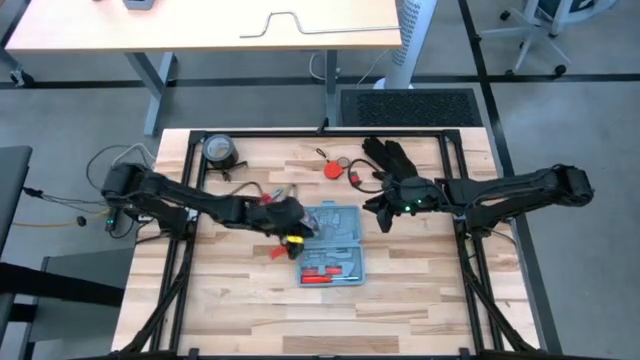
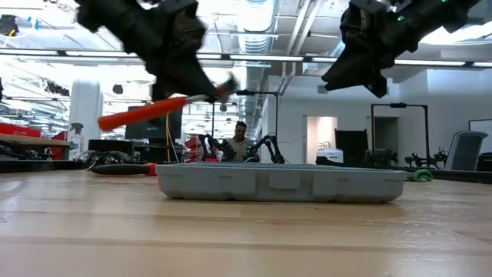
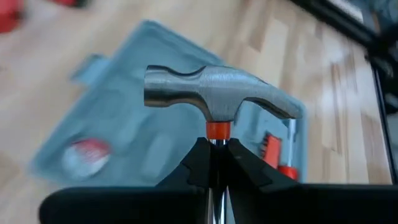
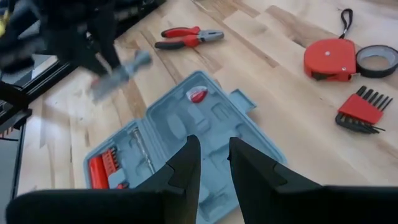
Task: Prefit tool cases
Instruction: Put the orange hammer into the gray prefit tool case
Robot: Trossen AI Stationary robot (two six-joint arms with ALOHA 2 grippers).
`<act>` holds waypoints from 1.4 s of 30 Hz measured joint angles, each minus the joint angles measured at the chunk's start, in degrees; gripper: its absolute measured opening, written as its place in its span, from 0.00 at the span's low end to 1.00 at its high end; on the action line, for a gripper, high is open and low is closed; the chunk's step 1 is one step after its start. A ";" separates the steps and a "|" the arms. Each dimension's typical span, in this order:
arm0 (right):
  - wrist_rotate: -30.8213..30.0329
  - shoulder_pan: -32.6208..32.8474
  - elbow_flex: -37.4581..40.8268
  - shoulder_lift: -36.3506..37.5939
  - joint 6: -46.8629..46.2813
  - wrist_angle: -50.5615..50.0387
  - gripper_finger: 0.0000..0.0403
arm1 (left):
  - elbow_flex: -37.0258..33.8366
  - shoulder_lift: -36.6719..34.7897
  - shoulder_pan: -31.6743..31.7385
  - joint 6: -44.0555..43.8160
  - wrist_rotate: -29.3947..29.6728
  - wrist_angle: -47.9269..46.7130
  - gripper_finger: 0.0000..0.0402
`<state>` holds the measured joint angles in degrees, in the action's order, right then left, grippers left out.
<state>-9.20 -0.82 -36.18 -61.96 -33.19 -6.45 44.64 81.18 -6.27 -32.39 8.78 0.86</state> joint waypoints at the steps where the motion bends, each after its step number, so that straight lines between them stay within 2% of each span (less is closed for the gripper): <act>1: -0.21 0.39 0.00 0.25 0.00 -0.03 0.24 | 1.88 2.18 -0.44 1.32 -0.71 -0.30 0.06; 4: -0.74 0.86 0.00 0.97 -0.48 -0.78 0.24 | 9.29 9.22 -1.17 5.82 -3.25 -1.64 0.06; 12: -1.50 1.49 0.00 2.12 -0.46 -3.80 0.24 | 30.51 25.06 -1.31 18.77 -9.53 -14.60 0.06; 17: -1.95 1.49 0.00 4.36 -1.31 -6.64 0.24 | 38.09 32.43 -2.61 20.79 -13.34 -16.50 0.06; 26: -4.12 2.01 0.00 7.98 -1.46 -10.44 0.24 | 42.33 37.86 -3.38 21.01 -16.00 -16.45 0.06; 42: -4.25 4.29 0.00 8.12 -1.46 -12.00 0.24 | 41.47 38.01 -2.71 21.70 -13.65 -17.66 0.06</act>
<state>-13.45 3.47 -36.18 -53.84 -34.65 -18.46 86.12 119.19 -8.97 -10.69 -4.88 -16.80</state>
